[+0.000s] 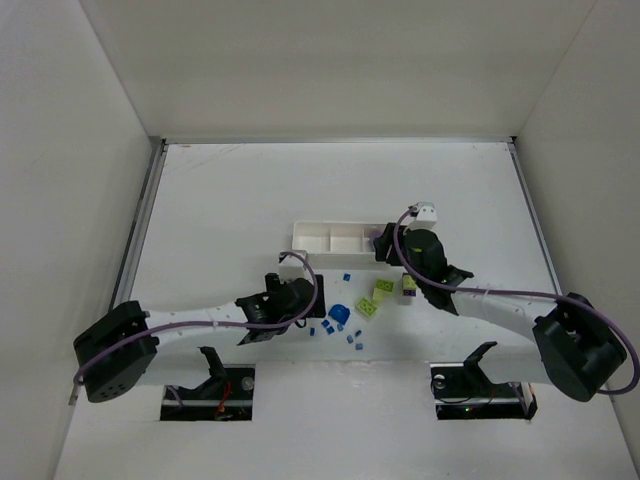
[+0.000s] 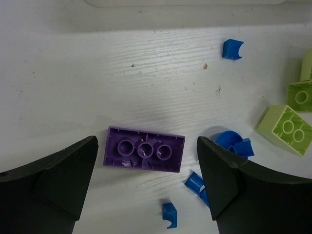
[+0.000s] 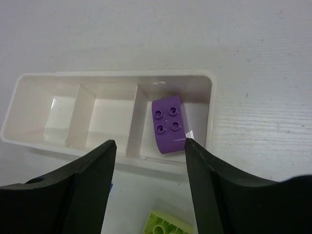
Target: Sort the legos into containers by color
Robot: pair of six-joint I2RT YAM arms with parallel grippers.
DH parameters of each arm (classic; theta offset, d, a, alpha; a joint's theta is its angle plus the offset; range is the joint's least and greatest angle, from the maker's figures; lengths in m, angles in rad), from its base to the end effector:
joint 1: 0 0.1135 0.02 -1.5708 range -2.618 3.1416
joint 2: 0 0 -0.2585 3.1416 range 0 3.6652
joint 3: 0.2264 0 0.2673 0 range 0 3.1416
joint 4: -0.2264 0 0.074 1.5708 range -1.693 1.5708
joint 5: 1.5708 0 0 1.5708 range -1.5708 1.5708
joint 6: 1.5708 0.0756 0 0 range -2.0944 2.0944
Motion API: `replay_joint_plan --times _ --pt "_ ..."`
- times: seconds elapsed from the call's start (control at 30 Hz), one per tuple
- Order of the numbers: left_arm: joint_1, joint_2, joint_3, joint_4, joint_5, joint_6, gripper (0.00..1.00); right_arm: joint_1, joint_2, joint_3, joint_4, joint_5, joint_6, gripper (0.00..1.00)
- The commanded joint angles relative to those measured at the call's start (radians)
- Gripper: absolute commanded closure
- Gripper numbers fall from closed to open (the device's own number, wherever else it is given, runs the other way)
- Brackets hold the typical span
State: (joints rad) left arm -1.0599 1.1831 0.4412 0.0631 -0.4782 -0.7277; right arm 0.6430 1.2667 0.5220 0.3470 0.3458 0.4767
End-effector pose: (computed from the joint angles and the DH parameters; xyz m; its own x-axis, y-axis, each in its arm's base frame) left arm 0.1598 -0.2139 0.1324 -0.6279 -0.0876 -0.7734 0.2433 0.9217 -0.3020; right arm 0.2623 0.1645 0.1715 -0.4195 0.2251 -0.8794 -0.1368 0.9420 0.3064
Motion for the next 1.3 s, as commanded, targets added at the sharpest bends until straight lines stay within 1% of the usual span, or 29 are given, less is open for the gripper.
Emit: replay_joint_plan --times 0.0,0.07,0.2,0.3,0.43,0.5,0.57,0.6,0.73,0.8,0.83,0.87,0.9,0.93,0.97,1.0,1.07,1.1,1.17,1.27 --pt "-0.021 0.075 0.070 -0.006 -0.026 0.068 0.19 0.014 -0.024 0.001 0.058 0.021 0.002 0.34" --pt "-0.022 0.092 0.082 -0.006 -0.053 0.070 0.19 0.017 -0.046 -0.016 0.069 0.024 0.010 0.32" --pt "-0.024 0.119 0.085 -0.008 -0.059 0.082 0.21 0.017 -0.073 -0.023 0.069 -0.010 0.025 0.31" --pt "-0.025 0.136 0.088 -0.022 -0.059 0.083 0.25 -0.002 -0.101 -0.048 0.092 -0.039 0.059 0.30" --pt "-0.021 0.136 0.076 -0.025 -0.079 0.080 0.37 -0.012 -0.113 -0.056 0.093 -0.045 0.063 0.30" --pt "-0.024 0.136 0.080 -0.034 -0.082 0.088 0.45 -0.015 -0.113 -0.057 0.096 -0.044 0.071 0.30" --pt "-0.025 0.115 0.086 -0.055 -0.109 0.091 0.55 -0.016 -0.121 -0.056 0.089 -0.045 0.071 0.30" --pt "-0.022 0.096 0.093 -0.065 -0.117 0.087 0.58 -0.016 -0.131 -0.062 0.090 -0.042 0.071 0.30" --pt "-0.013 0.010 0.148 -0.074 -0.115 0.100 0.60 -0.030 -0.159 -0.076 0.096 -0.016 0.089 0.30" --pt "0.005 -0.023 0.208 -0.034 -0.108 0.131 0.61 -0.044 -0.193 -0.091 0.084 0.012 0.109 0.32" --pt "0.021 -0.014 0.247 0.004 -0.088 0.146 0.61 -0.070 -0.231 -0.114 0.083 0.039 0.128 0.36" --pt "0.034 0.012 0.284 0.038 -0.062 0.161 0.61 -0.097 -0.257 -0.134 0.081 0.054 0.154 0.46" --pt "0.045 0.041 0.318 0.062 -0.034 0.172 0.61 -0.111 -0.269 -0.142 0.080 0.055 0.167 0.53" --pt "0.060 0.100 0.377 0.093 0.016 0.189 0.60 -0.139 -0.294 -0.152 0.067 0.050 0.186 0.63" --pt "0.065 0.130 0.402 0.112 0.033 0.198 0.60 -0.150 -0.314 -0.158 0.055 0.051 0.195 0.67" --pt "0.076 0.177 0.442 0.145 0.053 0.217 0.60 -0.159 -0.344 -0.169 0.041 0.062 0.206 0.69" --pt "0.097 0.271 0.517 0.185 0.090 0.240 0.60 -0.179 -0.374 -0.189 0.043 0.088 0.220 0.69" --pt "0.106 0.317 0.560 0.188 0.116 0.249 0.60 -0.187 -0.382 -0.195 0.040 0.097 0.229 0.67" --pt "0.119 0.410 0.640 0.204 0.162 0.266 0.60 -0.199 -0.388 -0.197 0.035 0.094 0.234 0.58" --pt "0.123 0.528 0.744 0.199 0.210 0.286 0.60 -0.197 -0.401 -0.206 0.037 0.110 0.235 0.50"
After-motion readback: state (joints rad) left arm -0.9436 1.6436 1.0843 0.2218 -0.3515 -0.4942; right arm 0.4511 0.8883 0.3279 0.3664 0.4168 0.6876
